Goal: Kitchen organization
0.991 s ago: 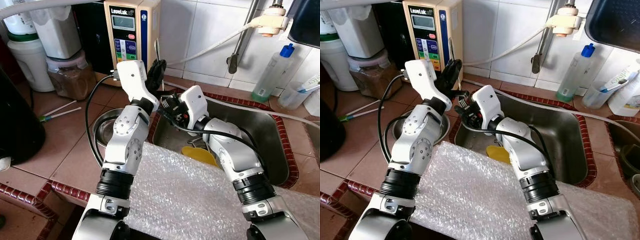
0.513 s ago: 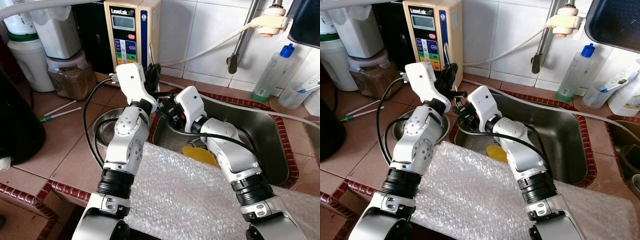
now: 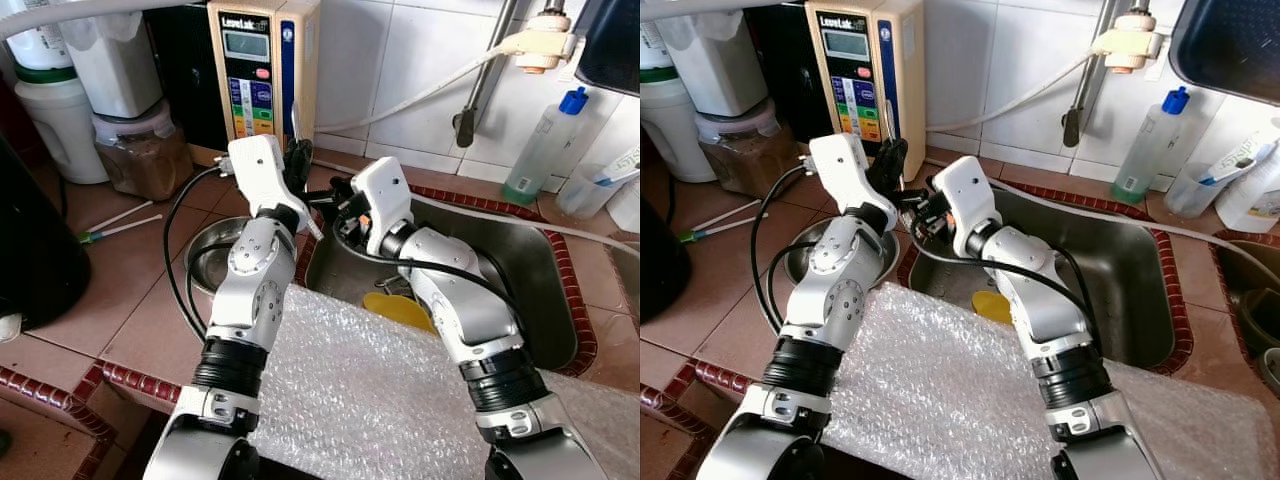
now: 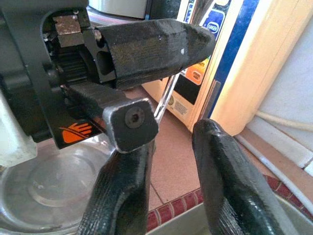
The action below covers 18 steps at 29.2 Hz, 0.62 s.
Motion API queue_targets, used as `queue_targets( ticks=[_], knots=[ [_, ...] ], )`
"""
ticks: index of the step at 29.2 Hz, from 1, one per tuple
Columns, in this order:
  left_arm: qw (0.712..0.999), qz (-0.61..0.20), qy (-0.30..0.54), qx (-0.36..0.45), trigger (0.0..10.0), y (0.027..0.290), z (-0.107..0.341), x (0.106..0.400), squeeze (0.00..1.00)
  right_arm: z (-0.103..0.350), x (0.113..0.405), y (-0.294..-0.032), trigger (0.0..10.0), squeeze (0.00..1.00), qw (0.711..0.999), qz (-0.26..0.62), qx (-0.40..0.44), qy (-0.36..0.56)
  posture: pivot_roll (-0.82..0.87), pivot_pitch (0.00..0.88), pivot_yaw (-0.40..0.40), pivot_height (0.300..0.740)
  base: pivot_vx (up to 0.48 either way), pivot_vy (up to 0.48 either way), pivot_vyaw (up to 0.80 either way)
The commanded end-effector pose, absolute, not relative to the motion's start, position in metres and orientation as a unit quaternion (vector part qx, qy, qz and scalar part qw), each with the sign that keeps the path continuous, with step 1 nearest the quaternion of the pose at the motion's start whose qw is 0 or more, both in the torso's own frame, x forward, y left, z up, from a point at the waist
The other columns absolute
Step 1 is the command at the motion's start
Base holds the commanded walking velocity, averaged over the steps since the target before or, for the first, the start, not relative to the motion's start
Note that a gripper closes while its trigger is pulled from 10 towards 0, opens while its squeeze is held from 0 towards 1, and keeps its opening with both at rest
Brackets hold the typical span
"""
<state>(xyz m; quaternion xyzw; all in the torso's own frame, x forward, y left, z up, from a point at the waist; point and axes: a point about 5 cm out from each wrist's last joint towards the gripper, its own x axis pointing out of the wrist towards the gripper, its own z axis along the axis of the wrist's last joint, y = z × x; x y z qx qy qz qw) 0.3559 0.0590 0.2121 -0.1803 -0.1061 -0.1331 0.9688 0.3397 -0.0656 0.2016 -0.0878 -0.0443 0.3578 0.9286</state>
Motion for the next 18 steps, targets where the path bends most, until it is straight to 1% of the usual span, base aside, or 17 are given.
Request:
queue_targets(
  ticks=[1, 2, 3, 4, 5, 8, 9, 10, 11, 13, 14, 15, 16, 17, 18],
  knots=[
    [0.966, -0.143, -0.099, -0.192, 2.7, 0.049, 0.211, 0.354, 0.0, 0.203, 0.339, -0.067, 2.6, 0.0, 0.928, 0.36, -0.081, -0.043, 0.06, 0.0, 0.003, 0.74, 0.0, 0.0, 0.0],
    [0.964, -0.148, -0.1, -0.199, 2.7, 0.049, 0.212, 0.354, 0.0, 0.201, 0.337, -0.066, 10.0, 0.0, 0.924, 0.372, -0.079, -0.037, 0.06, 0.0, 0.003, 0.74, 0.0, 0.0, 0.0],
    [0.962, -0.151, -0.1, -0.203, 2.7, 0.049, 0.212, 0.354, 0.0, 0.2, 0.336, -0.065, 10.0, 0.0, 0.922, 0.377, -0.079, -0.036, 0.06, 0.0, 0.003, 0.74, 0.0, 0.0, 0.0],
    [0.961, -0.155, -0.101, -0.207, 3.0, 0.049, 0.213, 0.353, 0.0, 0.199, 0.336, -0.066, 10.0, 0.67, 0.922, 0.378, -0.079, -0.035, 0.07, 0.0, 0.002, 0.74, 0.0, 0.0, 0.0],
    [0.958, -0.167, -0.104, -0.207, 3.1, 0.049, 0.214, 0.353, 0.0, 0.196, 0.336, -0.071, 10.0, 1.0, 0.922, 0.379, -0.076, -0.025, 0.07, 0.0, 0.001, 0.74, 0.0, 0.0, 0.0],
    [0.956, -0.178, -0.104, -0.208, 3.3, 0.048, 0.215, 0.352, 0.0, 0.194, 0.337, -0.076, 10.0, 1.0, 0.921, 0.382, -0.075, -0.017, 0.07, 0.0, 0.001, 0.74, 0.0, 0.0, 0.0],
    [0.954, -0.185, -0.104, -0.209, 3.7, 0.048, 0.215, 0.352, 0.0, 0.191, 0.34, -0.085, 10.0, 1.0, 0.923, 0.376, -0.083, -0.012, 0.07, 0.0, 0.001, 0.74, 0.0, 0.0, 0.0],
    [0.953, -0.193, -0.105, -0.209, 3.5, 0.048, 0.216, 0.352, 0.0, 0.189, 0.343, -0.094, 10.0, 1.0, 0.925, 0.369, -0.091, -0.006, 0.07, 0.0, 0.001, 0.74, 0.0, 0.0, 0.0],
    [0.952, -0.199, -0.106, -0.208, 3.5, 0.048, 0.216, 0.351, 0.0, 0.187, 0.345, -0.103, 10.0, 1.0, 0.927, 0.361, -0.099, 0.0, 0.07, 0.0, 0.0, 0.74, 0.0, 0.0, 0.0],
    [0.951, -0.202, -0.105, -0.211, 4.1, 0.051, 0.216, 0.352, 0.0, 0.185, 0.35, -0.118, 10.0, 1.0, 0.935, 0.338, -0.109, 0.007, 0.07, 0.0, 0.0, 0.74, 0.0, 0.0, 0.0],
    [0.95, -0.204, -0.107, -0.209, 4.3, 0.054, 0.217, 0.352, 0.0, 0.185, 0.354, -0.134, 10.0, 1.0, 0.941, 0.316, -0.116, 0.013, 0.07, 0.0, 0.0, 0.74, 0.0, 0.0, 0.0],
    [0.95, -0.204, -0.107, -0.209, 4.3, 0.054, 0.217, 0.352, 0.0, 0.185, 0.354, -0.134, 10.0, 1.0, 0.941, 0.316, -0.116, 0.013, 0.07, 0.0, 0.0, 0.74, 0.0, 0.0, 0.0],
    [0.95, -0.206, -0.109, -0.21, 4.7, 0.055, 0.217, 0.353, 0.0, 0.185, 0.355, -0.138, 10.0, 1.0, 0.943, 0.311, -0.116, 0.013, 0.07, 0.0, 0.001, 0.74, 0.0, 0.0, 0.0],
    [0.946, -0.22, -0.109, -0.213, 4.9, 0.056, 0.218, 0.353, 0.0, 0.185, 0.357, -0.146, 10.0, 1.0, 0.946, 0.298, -0.124, 0.016, 0.07, 0.0, 0.002, 0.74, 0.0, 0.0, 0.0],
    [0.942, -0.235, -0.109, -0.215, 6.0, 0.057, 0.218, 0.353, 0.0, 0.184, 0.358, -0.153, 10.0, 1.0, 0.949, 0.285, -0.137, 0.019, 0.07, 0.0, 0.002, 0.74, 0.0, 0.0, 0.0]
  ],
)
